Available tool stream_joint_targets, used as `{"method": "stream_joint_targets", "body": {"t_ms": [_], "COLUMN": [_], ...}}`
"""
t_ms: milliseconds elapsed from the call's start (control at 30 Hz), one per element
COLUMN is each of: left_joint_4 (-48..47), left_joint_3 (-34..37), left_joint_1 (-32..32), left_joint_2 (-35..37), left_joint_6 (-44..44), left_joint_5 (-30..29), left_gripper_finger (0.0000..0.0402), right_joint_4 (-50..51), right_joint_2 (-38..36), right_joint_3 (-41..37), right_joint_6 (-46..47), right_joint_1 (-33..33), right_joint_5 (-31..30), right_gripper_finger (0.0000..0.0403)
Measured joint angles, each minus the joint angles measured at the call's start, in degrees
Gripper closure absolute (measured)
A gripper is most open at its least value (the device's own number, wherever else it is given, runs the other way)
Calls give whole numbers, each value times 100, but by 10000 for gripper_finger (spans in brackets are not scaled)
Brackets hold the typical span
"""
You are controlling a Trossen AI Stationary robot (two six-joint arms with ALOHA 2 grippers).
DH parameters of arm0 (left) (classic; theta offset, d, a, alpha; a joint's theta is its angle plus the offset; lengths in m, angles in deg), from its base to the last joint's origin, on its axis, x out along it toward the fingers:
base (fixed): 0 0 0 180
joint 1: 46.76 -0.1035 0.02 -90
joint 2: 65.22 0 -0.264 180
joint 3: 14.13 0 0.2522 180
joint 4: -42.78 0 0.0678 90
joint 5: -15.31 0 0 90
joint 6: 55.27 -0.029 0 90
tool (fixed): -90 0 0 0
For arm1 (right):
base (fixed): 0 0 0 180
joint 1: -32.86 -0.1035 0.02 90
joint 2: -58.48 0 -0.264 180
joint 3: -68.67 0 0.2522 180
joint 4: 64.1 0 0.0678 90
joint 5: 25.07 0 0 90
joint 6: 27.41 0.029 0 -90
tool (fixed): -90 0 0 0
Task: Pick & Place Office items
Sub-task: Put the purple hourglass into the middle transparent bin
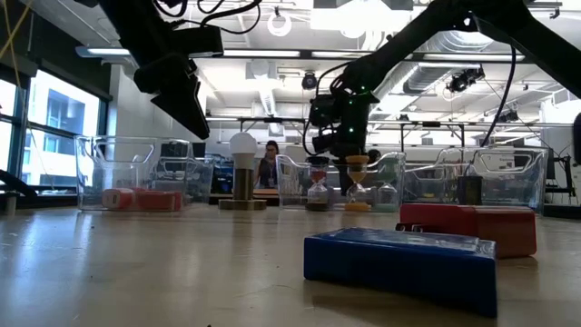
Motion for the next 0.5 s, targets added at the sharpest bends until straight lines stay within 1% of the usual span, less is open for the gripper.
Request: {"method": "stream_joint_targets", "body": {"t_ms": [233,500], "left_joint_4": [0,-3], "left_joint_3": [0,0], "left_joint_1": [2,1], "left_joint_2": [1,0], "left_joint_6": [20,20], "left_joint_5": [0,0], "left_gripper_finger": [155,155], "right_joint_4": [-344,-371], "right_joint_2": [-1,4], "right_joint_3": [4,4], "right_joint_6": [18,-163], "right_joint_1": [-20,-28], "right_joint_5": [46,78], "right_gripper_finger": [199,206]}}
